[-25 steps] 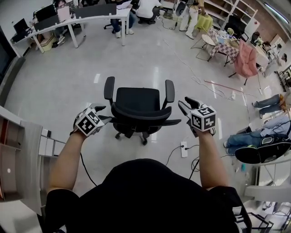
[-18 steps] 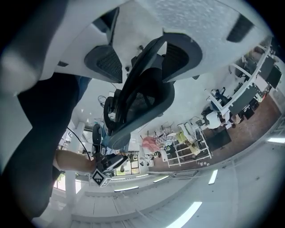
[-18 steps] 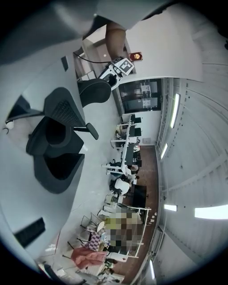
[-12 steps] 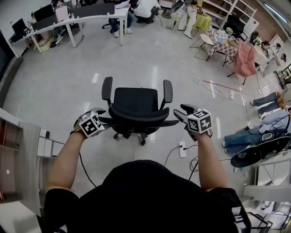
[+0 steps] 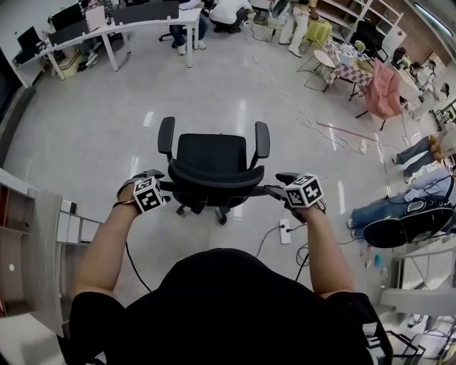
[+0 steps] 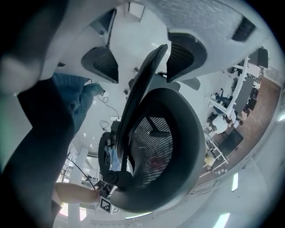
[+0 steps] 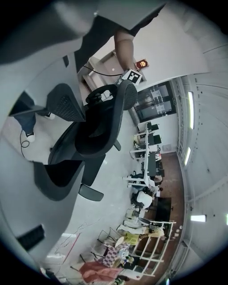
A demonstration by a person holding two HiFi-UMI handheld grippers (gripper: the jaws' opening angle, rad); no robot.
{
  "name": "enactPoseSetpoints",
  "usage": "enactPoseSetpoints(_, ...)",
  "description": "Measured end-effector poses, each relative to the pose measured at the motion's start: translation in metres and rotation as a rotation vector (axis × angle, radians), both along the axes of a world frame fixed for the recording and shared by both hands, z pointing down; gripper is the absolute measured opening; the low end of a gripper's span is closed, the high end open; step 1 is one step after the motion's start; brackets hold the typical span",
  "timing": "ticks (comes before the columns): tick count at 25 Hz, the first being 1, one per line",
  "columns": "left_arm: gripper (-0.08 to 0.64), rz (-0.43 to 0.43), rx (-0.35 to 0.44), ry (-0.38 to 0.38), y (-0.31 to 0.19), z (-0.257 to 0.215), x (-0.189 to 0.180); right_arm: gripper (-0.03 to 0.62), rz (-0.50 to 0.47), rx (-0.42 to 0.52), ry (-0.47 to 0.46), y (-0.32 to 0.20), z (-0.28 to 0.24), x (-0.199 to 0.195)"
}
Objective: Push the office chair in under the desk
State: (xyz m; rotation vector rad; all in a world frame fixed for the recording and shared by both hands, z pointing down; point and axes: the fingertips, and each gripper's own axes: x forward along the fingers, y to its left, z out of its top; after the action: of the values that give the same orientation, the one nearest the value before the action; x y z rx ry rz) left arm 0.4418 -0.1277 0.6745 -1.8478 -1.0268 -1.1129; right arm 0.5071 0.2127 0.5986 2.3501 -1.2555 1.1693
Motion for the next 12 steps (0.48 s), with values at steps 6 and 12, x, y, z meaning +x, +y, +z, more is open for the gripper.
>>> enactPoseSetpoints(6,0.351,0.025,0.053,-0.037,-0.003,0.017,0.002,0.284,-0.09,-0.091,0.0,-0.005,0.027,-0.002)
enactPoseSetpoints(12,0.354,0.041,0.056,-0.07,0.003,0.03,0.005,0.298,-0.229,-0.233,0.004,-0.009,0.063,-0.006)
